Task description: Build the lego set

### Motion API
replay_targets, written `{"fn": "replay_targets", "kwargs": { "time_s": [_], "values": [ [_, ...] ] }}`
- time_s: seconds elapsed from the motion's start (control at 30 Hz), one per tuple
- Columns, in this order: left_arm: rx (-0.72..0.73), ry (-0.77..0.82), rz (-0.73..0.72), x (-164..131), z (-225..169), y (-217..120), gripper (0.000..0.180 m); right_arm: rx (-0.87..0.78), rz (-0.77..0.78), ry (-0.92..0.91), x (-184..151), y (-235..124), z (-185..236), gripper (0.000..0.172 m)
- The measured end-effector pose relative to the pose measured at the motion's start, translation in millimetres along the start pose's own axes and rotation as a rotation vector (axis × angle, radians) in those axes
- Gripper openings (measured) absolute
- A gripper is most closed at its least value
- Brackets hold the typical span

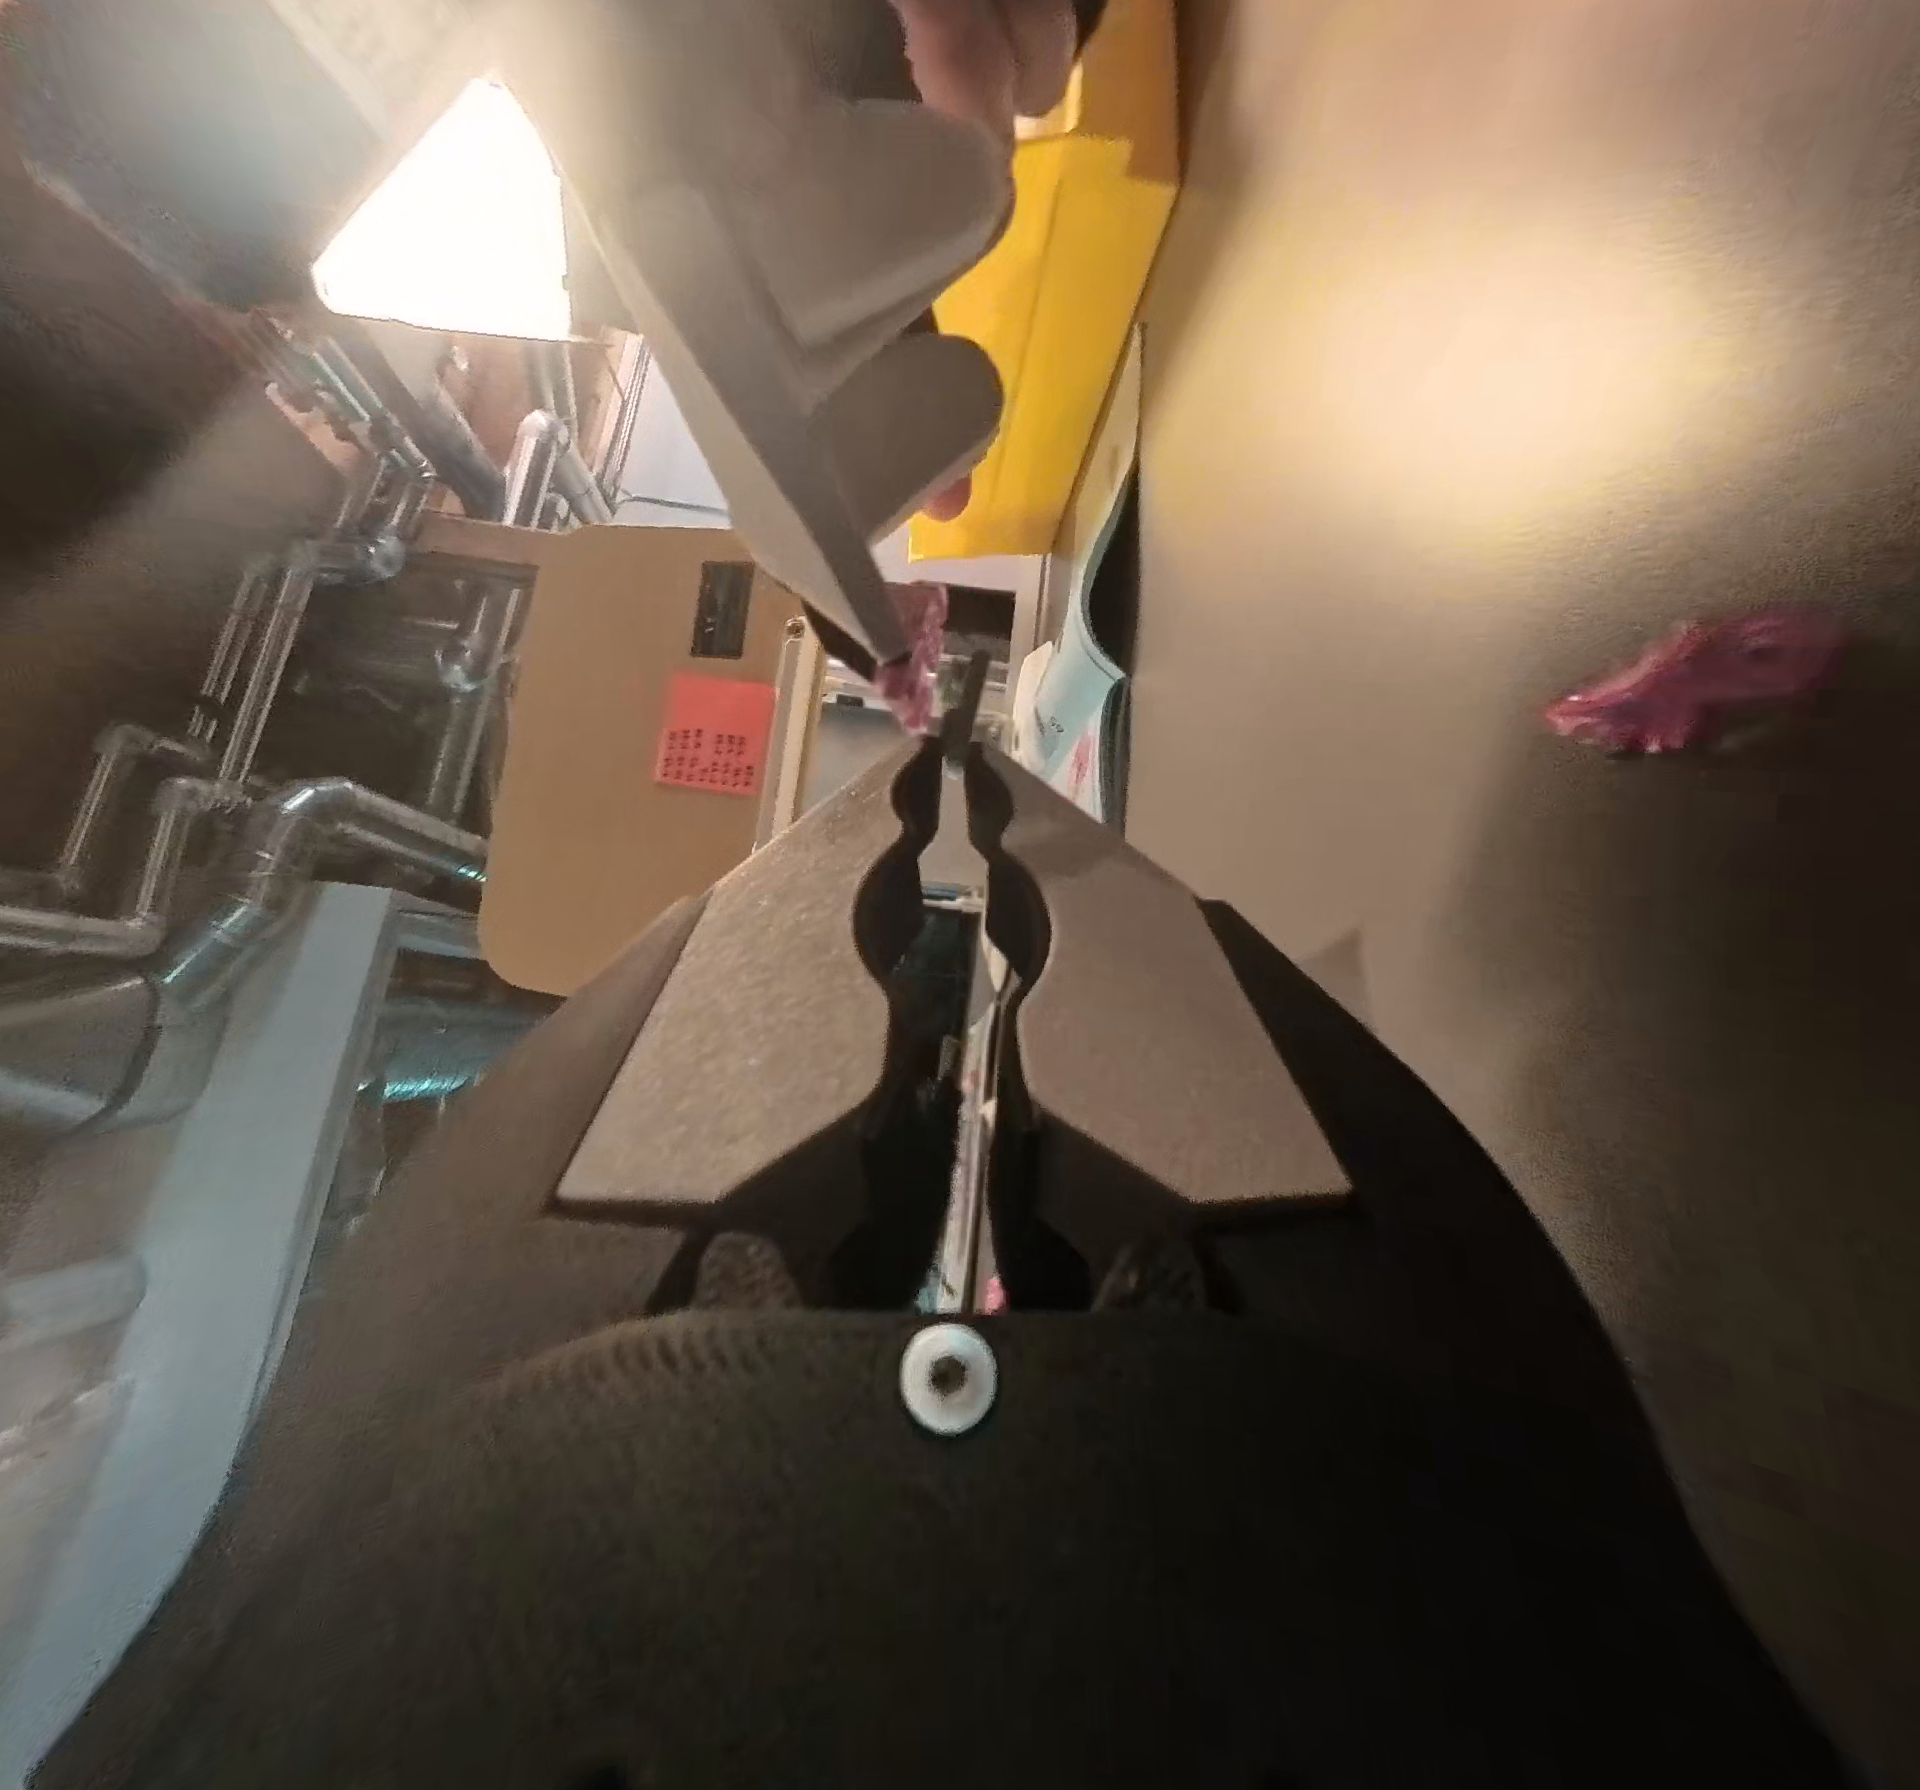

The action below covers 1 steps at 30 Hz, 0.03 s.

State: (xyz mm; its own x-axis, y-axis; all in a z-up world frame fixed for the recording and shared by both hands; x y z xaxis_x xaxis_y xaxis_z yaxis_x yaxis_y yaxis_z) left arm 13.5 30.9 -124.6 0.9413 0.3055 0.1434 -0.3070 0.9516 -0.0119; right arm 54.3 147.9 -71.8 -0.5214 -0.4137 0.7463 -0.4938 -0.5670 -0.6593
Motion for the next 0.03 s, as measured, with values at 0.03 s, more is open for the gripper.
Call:
{"fn": "replay_targets", "kwargs": {
  "time_s": [0.03],
  "values": [
    [0.01, -0.005, 0.004, -0.1, 1.2, -0.1, 0.003, -0.01, 0.014, -0.003, 1.3, 0.2, -0.2, 0.044]
  ]
}}
Point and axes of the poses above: each gripper's, where its closed fingertips meet, y out along the fingers, x out of its top, z = x × y across the jaws, the point moved 8 cm from there along -y, back along the fingers, and after that the axes turned 9 degrees about z, right-handed, at the moved point
